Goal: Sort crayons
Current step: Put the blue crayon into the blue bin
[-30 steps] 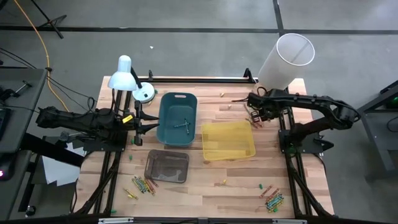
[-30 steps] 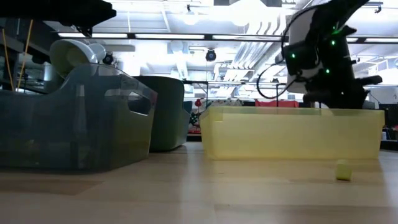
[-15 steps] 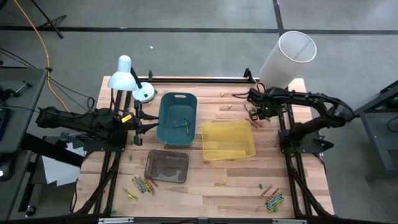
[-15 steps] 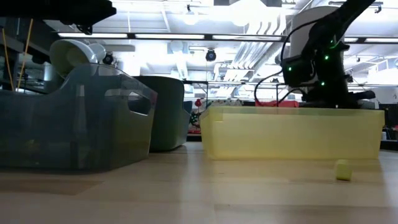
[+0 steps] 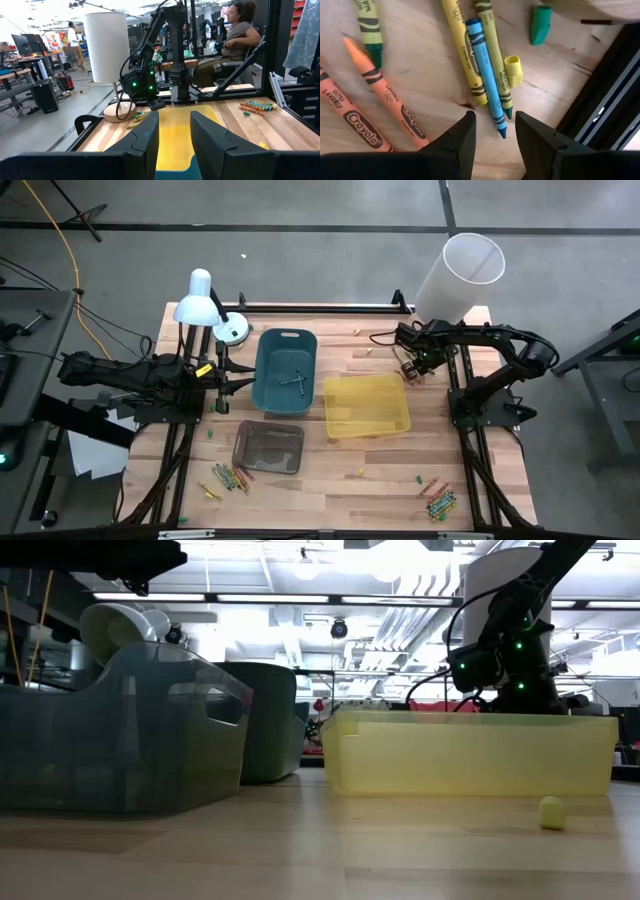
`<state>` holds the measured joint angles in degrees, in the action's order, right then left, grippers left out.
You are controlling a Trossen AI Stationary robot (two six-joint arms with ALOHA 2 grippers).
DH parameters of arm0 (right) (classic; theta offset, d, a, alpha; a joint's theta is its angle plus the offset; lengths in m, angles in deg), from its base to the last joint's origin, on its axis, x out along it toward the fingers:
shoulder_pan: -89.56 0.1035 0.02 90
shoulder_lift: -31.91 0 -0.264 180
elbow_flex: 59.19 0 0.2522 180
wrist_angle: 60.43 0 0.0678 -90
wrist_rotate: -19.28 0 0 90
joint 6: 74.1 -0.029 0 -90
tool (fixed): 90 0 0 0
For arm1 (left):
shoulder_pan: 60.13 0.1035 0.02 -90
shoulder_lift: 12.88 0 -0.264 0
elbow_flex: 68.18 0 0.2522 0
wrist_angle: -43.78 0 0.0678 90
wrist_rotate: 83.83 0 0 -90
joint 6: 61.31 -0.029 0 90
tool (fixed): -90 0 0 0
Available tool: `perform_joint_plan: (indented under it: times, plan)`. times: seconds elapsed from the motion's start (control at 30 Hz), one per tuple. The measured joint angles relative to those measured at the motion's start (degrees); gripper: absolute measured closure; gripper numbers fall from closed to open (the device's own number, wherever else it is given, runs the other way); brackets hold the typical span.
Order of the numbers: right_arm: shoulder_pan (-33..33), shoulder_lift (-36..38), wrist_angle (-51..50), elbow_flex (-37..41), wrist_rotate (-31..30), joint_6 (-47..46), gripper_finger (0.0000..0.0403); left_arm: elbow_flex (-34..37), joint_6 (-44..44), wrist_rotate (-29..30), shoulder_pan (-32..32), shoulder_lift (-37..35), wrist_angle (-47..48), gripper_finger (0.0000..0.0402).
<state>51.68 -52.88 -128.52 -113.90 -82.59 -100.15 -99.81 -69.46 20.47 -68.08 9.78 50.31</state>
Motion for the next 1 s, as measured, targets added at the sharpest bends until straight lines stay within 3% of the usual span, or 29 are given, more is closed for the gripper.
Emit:
perform_joint_plan:
  times: [0.3, 0.57, 1.0]
  plan:
    - [0.0, 0.0, 0.1, 0.0, 0.6, 4.0, 0.0272, 0.0, 0.6, 0.0, 0.0, 0.0, 0.0, 0.0302]
    - [0.0, 0.1, 5.0, 2.8, 1.4, 4.0, 0.0272, 0.0, 0.6, 0.0, 0.0, 0.0, 0.0, 0.0302]
    - [0.0, 0.1, 4.7, 3.3, 2.3, 3.9, 0.0283, 0.0, 0.6, 0.0, 0.0, 0.0, 0.0, 0.0302]
